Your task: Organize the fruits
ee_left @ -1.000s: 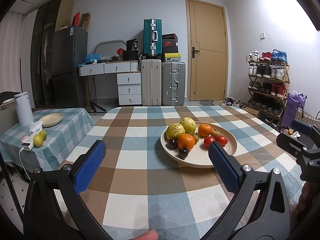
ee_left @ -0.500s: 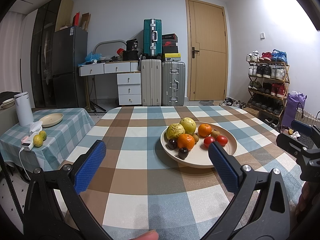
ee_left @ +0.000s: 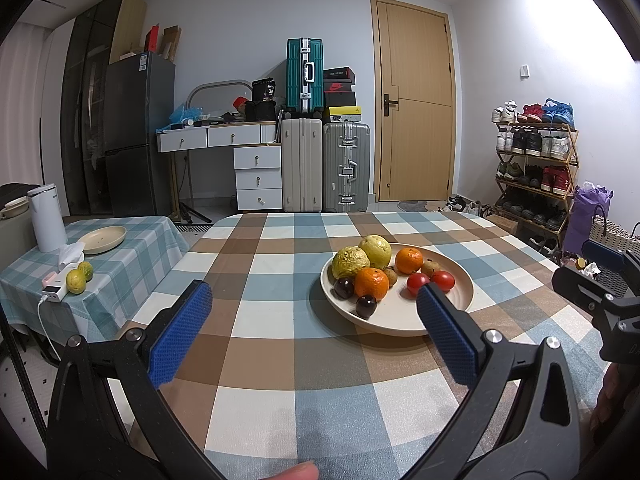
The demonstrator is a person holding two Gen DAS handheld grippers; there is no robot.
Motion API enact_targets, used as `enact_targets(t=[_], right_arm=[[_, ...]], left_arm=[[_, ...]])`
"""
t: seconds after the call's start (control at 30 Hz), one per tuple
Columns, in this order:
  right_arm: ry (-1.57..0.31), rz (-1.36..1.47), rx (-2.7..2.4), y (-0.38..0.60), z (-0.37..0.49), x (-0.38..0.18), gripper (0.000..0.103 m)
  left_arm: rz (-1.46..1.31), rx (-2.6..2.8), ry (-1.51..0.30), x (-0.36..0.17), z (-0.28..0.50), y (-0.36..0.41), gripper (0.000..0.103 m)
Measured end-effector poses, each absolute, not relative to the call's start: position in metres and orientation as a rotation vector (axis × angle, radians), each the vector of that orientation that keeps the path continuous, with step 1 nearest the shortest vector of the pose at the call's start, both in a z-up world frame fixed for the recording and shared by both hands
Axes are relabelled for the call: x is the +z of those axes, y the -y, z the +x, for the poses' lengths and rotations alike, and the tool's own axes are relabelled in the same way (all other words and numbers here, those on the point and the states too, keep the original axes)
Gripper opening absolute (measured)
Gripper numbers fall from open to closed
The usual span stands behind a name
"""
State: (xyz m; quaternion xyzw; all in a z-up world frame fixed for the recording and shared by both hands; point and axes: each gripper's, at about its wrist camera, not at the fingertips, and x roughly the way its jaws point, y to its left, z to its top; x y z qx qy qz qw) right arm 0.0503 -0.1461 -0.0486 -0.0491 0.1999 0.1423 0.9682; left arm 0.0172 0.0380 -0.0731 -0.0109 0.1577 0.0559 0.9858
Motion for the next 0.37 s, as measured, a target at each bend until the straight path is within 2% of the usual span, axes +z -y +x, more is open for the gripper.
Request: enact_targets(t=[0.37], right_arm=[[-0.404, -0.099, 0.288, 0.1462, 0.0505, -0.0488, 0.103]], left_arm=[[-0.022, 0.112, -0.317, -0.0741, 0.0178, -0.0385, 0.102]])
